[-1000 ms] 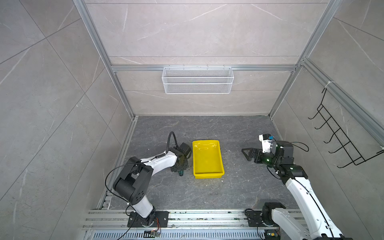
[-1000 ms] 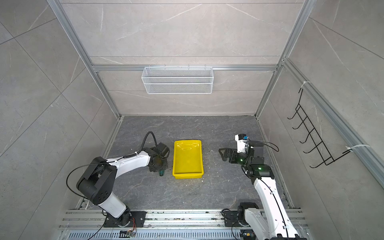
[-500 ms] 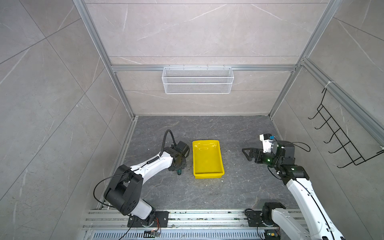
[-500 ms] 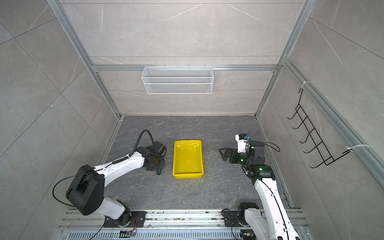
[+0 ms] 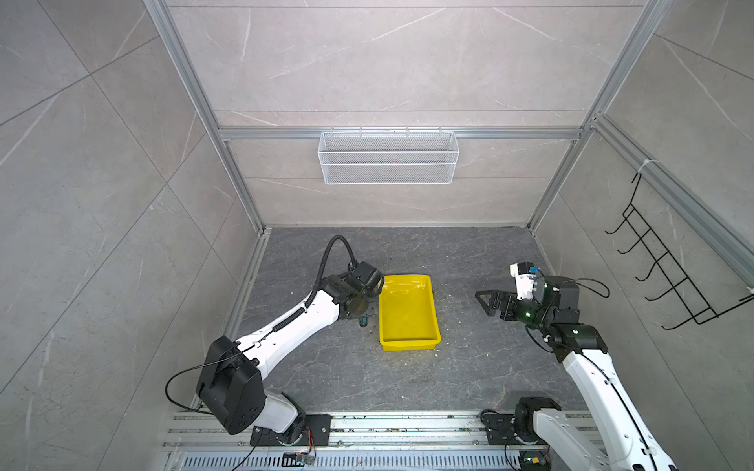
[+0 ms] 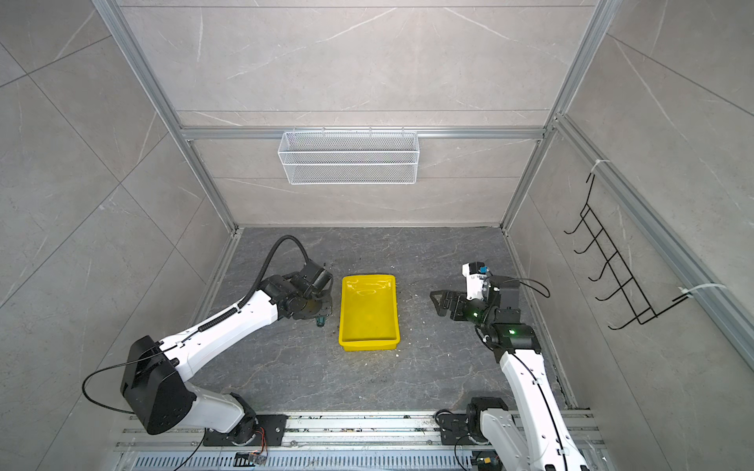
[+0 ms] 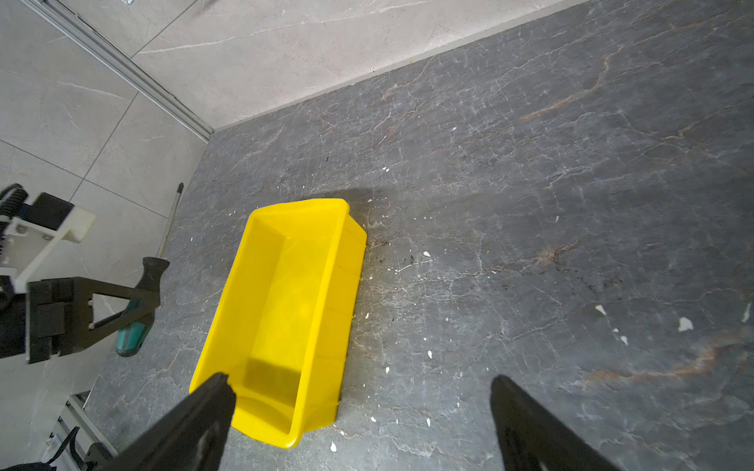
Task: Put the screwdriver in the bin
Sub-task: Pick up the screwdriver from the center of the table, then place the screwdriver in the bin.
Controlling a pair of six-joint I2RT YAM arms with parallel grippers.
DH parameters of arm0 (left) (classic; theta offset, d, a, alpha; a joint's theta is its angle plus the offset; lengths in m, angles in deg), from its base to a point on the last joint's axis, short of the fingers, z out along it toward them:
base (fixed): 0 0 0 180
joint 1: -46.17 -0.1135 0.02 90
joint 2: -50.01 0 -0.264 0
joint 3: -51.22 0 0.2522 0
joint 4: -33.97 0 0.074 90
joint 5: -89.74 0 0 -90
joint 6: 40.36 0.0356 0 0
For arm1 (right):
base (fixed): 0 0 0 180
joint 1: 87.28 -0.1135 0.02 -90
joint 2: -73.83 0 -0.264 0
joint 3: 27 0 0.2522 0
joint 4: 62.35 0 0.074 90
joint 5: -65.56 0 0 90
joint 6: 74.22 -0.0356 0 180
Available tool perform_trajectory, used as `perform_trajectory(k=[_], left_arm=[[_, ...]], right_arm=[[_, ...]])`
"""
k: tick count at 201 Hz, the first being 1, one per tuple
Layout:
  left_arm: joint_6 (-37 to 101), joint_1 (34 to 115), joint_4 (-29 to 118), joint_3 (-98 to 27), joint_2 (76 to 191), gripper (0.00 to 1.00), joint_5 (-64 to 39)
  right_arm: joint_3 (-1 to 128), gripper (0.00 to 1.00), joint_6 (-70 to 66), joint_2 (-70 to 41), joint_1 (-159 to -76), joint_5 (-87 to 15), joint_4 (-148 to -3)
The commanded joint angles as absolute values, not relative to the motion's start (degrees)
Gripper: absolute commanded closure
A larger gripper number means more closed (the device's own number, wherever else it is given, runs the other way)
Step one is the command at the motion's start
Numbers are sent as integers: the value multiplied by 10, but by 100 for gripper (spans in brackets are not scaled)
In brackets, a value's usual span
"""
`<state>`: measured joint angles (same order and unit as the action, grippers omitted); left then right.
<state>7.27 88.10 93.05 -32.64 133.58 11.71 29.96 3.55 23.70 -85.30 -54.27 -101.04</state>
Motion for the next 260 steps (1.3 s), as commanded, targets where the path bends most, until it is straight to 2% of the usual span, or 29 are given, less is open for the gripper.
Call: perform_trajectory(k=[1,82,173,260], left_arm=[[88,909,944,-376,1346,100,130],[96,992,936,-480,1483,100,111],[89,1005,875,-466,1566,100,62],[77,1005,818,-436,1614,100,79]], right_arm=[[315,0,42,245,-850,-543,-1019],[318,0,49,247,-850,-540,-1028],[320,0,61,246,-850,-531,-1039],[324,0,62,237,-850,-534,-1038]])
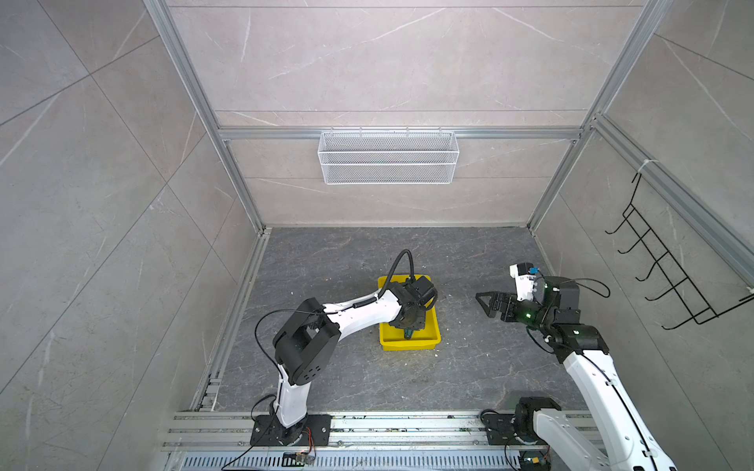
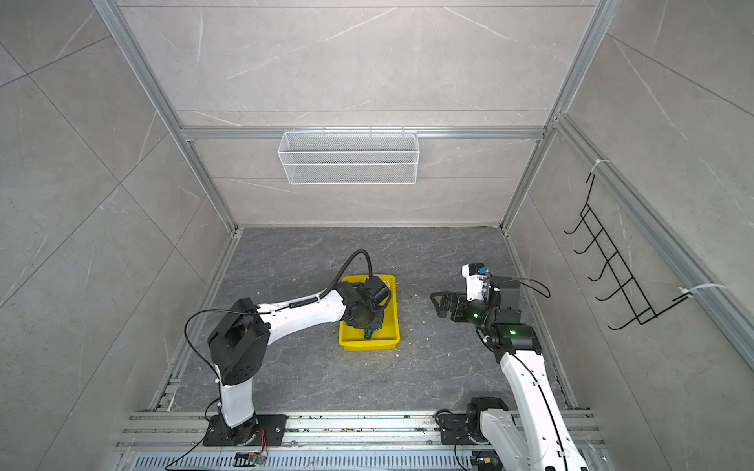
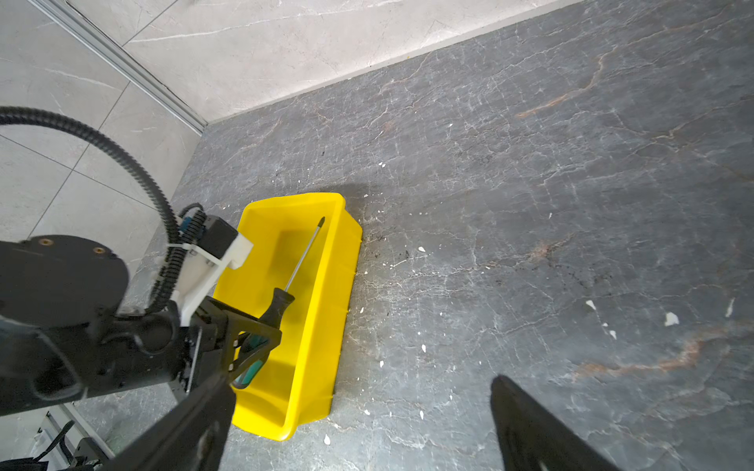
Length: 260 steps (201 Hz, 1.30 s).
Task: Put the screwdriver in the bin
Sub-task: Place the screwdriver in the bin.
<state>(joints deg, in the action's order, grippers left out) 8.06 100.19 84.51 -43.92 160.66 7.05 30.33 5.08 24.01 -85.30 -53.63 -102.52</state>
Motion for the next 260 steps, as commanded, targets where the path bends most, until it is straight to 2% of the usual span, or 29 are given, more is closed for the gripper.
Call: perform_trajectory(k=[1,60,145,177,222,260], left_arm=[[76,1005,817,-436,1615,100,79],[72,1004,784,-426,1622,100,78],[54,1000,794,-425,1639,89,69],[53,998,791,-425,1643,79,62],[50,994,791,-422,1644,69,61],[51,991,791,-422,1634,54,61]], right_arm=[[323,0,63,237,-850,-534,-1038],[327,0,66,234,-850,-531,-1044],[318,0,67,248,-850,-528,-1050],[319,0,67,247,-850,-528,-1048],[318,0,67,250,-851,-531,-1053],[317,0,67,255,-850,-527,-1054]])
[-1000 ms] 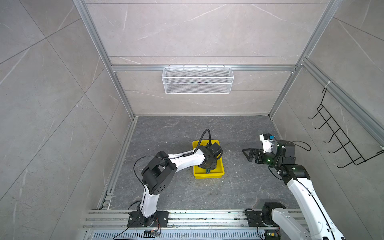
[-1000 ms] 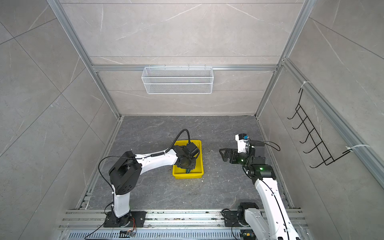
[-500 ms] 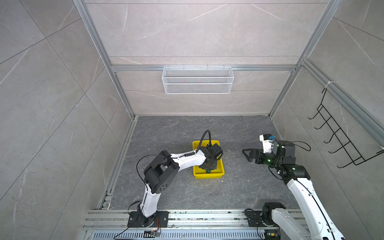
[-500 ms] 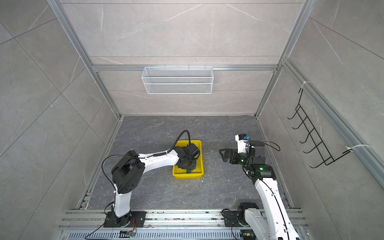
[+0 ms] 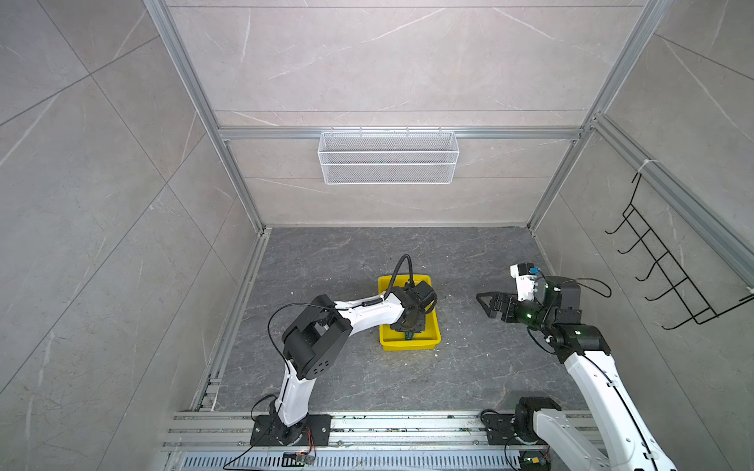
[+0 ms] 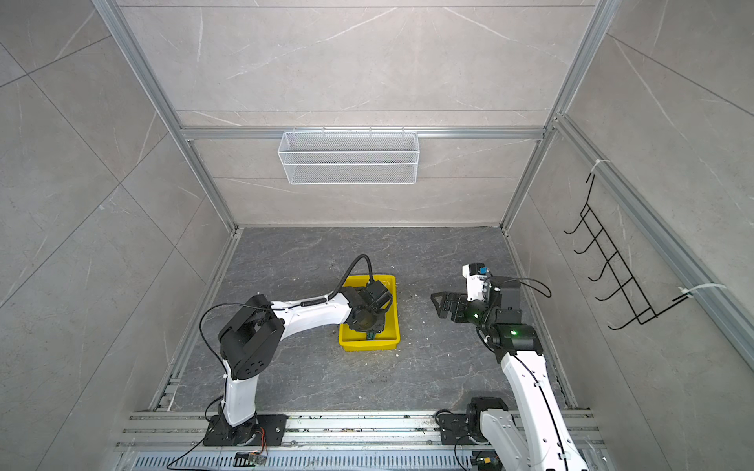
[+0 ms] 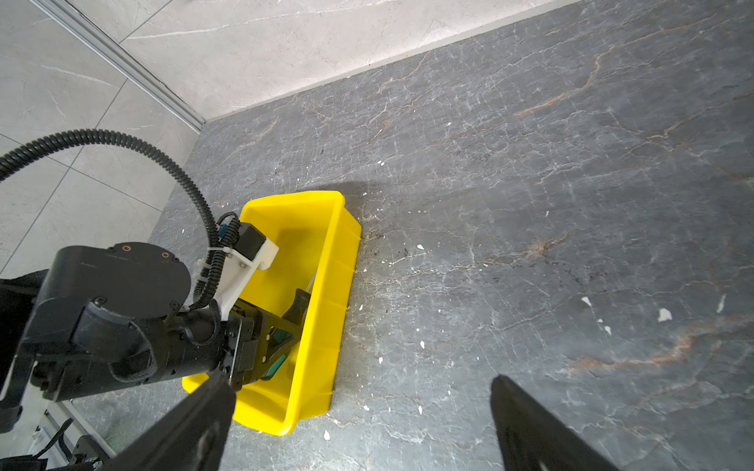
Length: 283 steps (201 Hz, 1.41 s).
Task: Put the screwdriver in the bin
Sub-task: Place the screwdriver in the bin, then reset both arms
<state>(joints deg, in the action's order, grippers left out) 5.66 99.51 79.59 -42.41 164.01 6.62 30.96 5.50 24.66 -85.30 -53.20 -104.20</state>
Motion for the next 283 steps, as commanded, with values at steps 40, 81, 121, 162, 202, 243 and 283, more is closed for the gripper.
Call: perform_trajectory(k=[40,81,121,162,202,243,283], left_arm=[[61,989,800,-446,1618,46,71],[78,989,818,-479,1598,35,86],[106,988,842,-507,1564,26,107],[152,977,834,-489,1483,10,129],[207,931,811,-423,1380,0,158],[239,831,685,-271,1221,0,152],[283,788,623,-157,1091,0,292]], right_arm=[[325,0,65,251,-850,-531,-1055],[333,0,65,257,-850,-531,-1063],[341,0,68,261,-850,-531,-1075],[353,0,67,262,-850,-534,-1079],[355,0,64,258,-850,-534,-1071],[357,0,47,243,-850,-529,-1044],[349,0,16,239,-851,-473,-1010]])
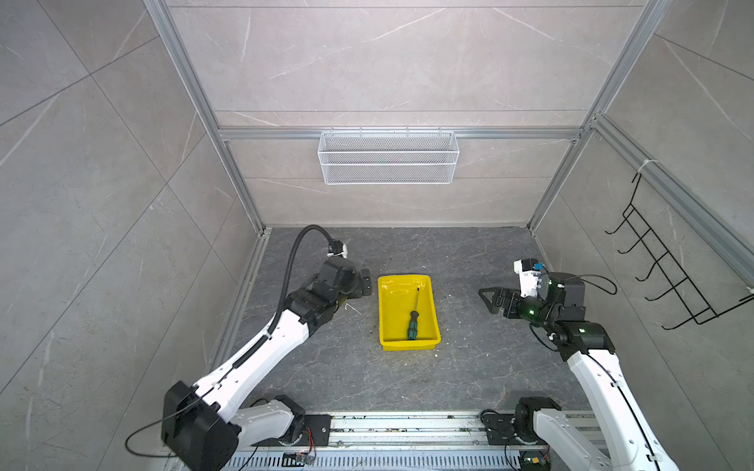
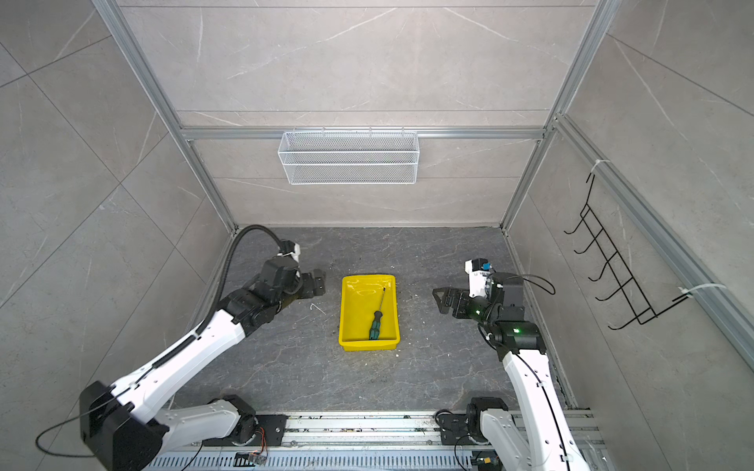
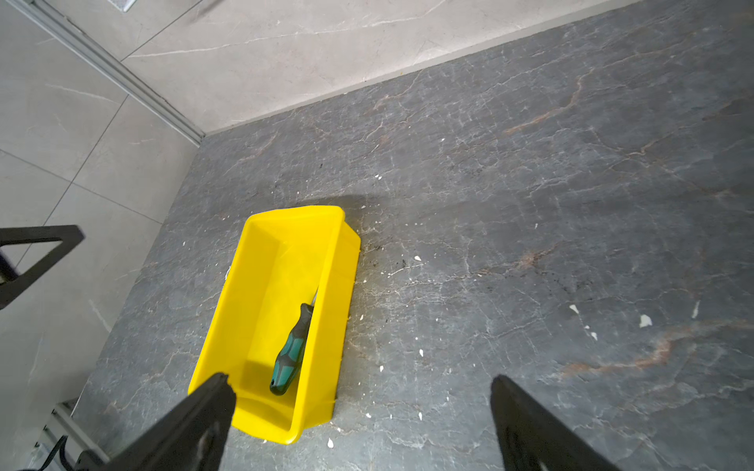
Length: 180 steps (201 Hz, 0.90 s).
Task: Put the screwdriver in the bin
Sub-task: Reset both arms
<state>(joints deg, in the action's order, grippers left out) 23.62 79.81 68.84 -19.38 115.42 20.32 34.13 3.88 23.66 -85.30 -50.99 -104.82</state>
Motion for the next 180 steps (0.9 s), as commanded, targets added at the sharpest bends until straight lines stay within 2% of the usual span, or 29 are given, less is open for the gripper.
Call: perform_trajectory(k=[1,42,64,117,138,162,180], left_arm=[[284,787,623,-156,1088,0,294],[326,756,659,-126,1034,0,366],[376,735,628,-100,1013,0,365],[539,650,406,40,985,0,291],[517,601,340,89,1001,0,271],[472,528,291,126,1025,0,168],[457,489,260,143,1052,0,130]], right_arm=[[349,0,16,239,-851,-472,-1009],[345,0,4,238,-850,-433,-984],[347,0,2,236,-850,-421,-969],[352,0,-8,246,-850,-344,-961],[344,0,1,259,-851,-314,-952],[330,0,19,276,-850,-278,-936],[312,1,57,279,-851,-282,-906]])
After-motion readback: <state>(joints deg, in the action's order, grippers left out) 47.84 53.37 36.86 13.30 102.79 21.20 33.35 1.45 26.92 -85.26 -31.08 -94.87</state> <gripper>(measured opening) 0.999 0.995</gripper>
